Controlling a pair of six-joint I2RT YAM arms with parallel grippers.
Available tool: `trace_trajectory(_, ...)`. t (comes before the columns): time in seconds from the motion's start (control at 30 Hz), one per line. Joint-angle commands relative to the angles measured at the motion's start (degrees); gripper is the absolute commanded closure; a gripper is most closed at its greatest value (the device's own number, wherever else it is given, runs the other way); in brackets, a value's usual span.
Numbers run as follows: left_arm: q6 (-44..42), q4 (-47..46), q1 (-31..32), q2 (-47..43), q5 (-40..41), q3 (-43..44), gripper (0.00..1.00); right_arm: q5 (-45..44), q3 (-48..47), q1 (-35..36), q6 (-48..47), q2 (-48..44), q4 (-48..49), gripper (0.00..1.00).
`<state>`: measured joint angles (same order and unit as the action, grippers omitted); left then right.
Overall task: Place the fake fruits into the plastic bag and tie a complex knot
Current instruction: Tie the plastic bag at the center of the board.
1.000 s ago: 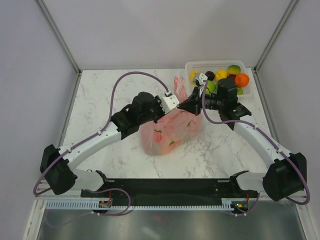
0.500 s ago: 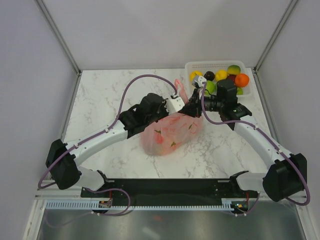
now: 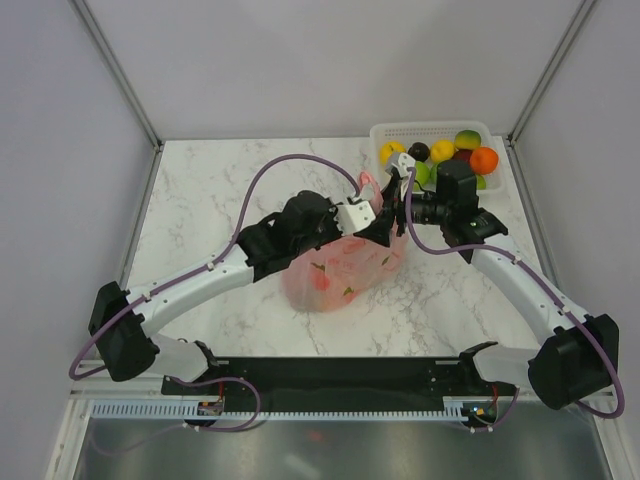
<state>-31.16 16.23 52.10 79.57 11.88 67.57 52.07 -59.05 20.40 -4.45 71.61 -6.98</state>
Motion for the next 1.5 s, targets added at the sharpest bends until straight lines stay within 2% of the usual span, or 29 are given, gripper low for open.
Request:
trace_trajectory(0.0, 0.04, 1.26, 1.43, 0.06, -0.19, 3.0, 0.98, 0.75, 0.25, 0.08, -1.62, -1.65, 1.01, 0.18)
trace_trajectory(0.27, 0.92, 1.79, 2.75, -1.43, -1.06, 1.86, 0.98, -2.33, 2.88, -0.54, -0.65, -2.53, 1.18, 0.16)
trace_trajectory(0.37, 0.75, 1.79, 3.27, -2.31, -2.38, 1.42, 0.98, -1.72, 3.85, -0.54, -0.47, -3.06, 1.53, 0.14)
trace_trajectory(0.47, 0.31, 1.79, 4.15, -1.88, -2.65, 1.68, 0.98, -0.13, 4.73, -0.63, -0.56, -4.2, 1.88, 0.07)
trace_trajectory(0.8, 1.27, 2.76, 5.82, 0.76, -0.98, 3.27, 0.98, 1.71, 7.63, -1.95, 3.03, -5.17, 5.57, 0.04)
trace_trajectory(0.9, 1.1, 2.75, 5.82, 1.2, -0.54, 3.88, 0.98, 1.8, 8.68, -2.47, 3.92, -5.78, 6.54, 0.07)
trace_trajectory(1.03, 1.27, 2.76, 5.3, 2.25, -0.37, 5.2, 0.98, 0.66, 9.74, -2.65, 4.36, -7.62, 6.46, 0.19)
trace_trajectory(1.13, 4.16, 2.93, 2.06, 2.08, -1.24, 6.17, 0.98, -0.04, 9.74, -2.65, 4.36, -7.81, 6.46, 0.18)
trace_trajectory(1.23, 5.84, 2.76, -1.19, -0.11, -6.33, 5.12, 0.98, -0.66, 9.22, -2.82, 4.45, -7.19, 6.54, 0.17)
trace_trajectory(1.33, 5.41, 2.32, -2.43, -1.87, -6.17, 4.15, 0.98, -0.92, 8.77, -3.0, 4.36, -6.93, 6.46, 0.17)
trace_trajectory(1.47, 6.55, 2.4, -4.81, -2.4, -5.46, 4.06, 0.98, -1.88, 8.51, -3.53, 4.45, -7.1, 6.54, 0.25)
